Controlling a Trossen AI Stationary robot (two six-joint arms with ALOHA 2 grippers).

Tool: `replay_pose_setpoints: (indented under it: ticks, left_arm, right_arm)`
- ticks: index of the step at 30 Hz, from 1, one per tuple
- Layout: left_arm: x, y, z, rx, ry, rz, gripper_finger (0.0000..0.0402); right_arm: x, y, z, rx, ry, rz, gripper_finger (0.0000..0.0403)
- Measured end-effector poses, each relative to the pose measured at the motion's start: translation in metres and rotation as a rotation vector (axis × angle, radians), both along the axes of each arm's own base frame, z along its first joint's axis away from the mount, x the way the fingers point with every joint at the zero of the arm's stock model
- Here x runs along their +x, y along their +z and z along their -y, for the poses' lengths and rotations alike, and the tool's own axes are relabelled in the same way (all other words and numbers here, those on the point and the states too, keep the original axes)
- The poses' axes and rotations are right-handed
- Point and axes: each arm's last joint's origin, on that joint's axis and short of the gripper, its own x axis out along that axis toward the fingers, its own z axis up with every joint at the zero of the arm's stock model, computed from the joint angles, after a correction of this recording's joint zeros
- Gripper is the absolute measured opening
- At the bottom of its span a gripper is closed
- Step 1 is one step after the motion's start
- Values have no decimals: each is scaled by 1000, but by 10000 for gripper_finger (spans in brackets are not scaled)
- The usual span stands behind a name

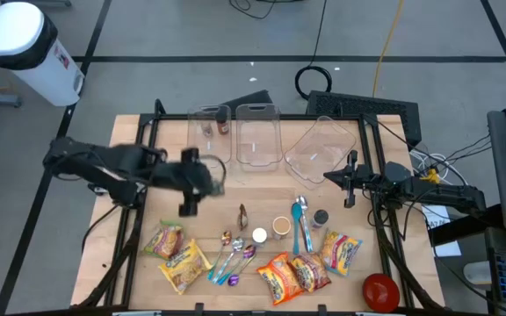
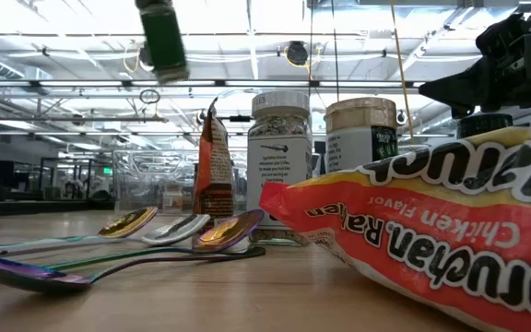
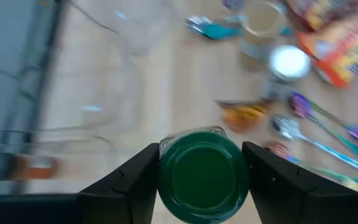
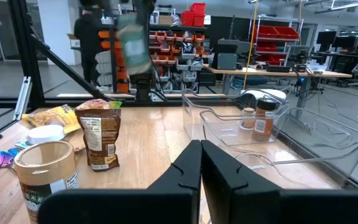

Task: Pick & Place Food Item
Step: Put the green seasoning bottle into the left transparent bin

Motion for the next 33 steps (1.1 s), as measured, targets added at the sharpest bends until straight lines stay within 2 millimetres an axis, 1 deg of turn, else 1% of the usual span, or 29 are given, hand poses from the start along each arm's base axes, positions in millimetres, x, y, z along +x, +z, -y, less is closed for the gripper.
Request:
replay_pose_setpoints:
  ticks: [3,7,10,15,17,22,25,28,31,33]
  left_arm:
    - [-3,11,-21,45,34,21,210]
    - [-11,17,-53,107,98,22,210]
    - [-13,16,-81,121,162,0,210]
    - [-15,12,-127,68,216,-3,210]
    - [-14,5,-144,48,238,-29,210]
    - [-4,-15,-180,22,292,-93,210]
    - [6,-30,-196,3,296,-136,210]
    - [14,-45,-210,-37,262,-159,210]
    - [21,-58,-225,-94,219,-148,210]
    - [24,-67,-234,-112,227,-141,210]
  right_arm:
    - [0,0,0,0,0,0,0]
    - [0,0,0,0,0,0,0]
    - [0,0,0,0,0,0,0]
    - [0,0,0,0,0,-1,0]
    - [0,0,0,0,0,0,0]
    - [0,0,0,0,0,0,0]
    - [0,0,0,0,0,0,0]
    - [0,0,0,0,0,0,0]
    - [0,0,0,0,0,0,0]
    - [0,0,0,0,0,0,0]
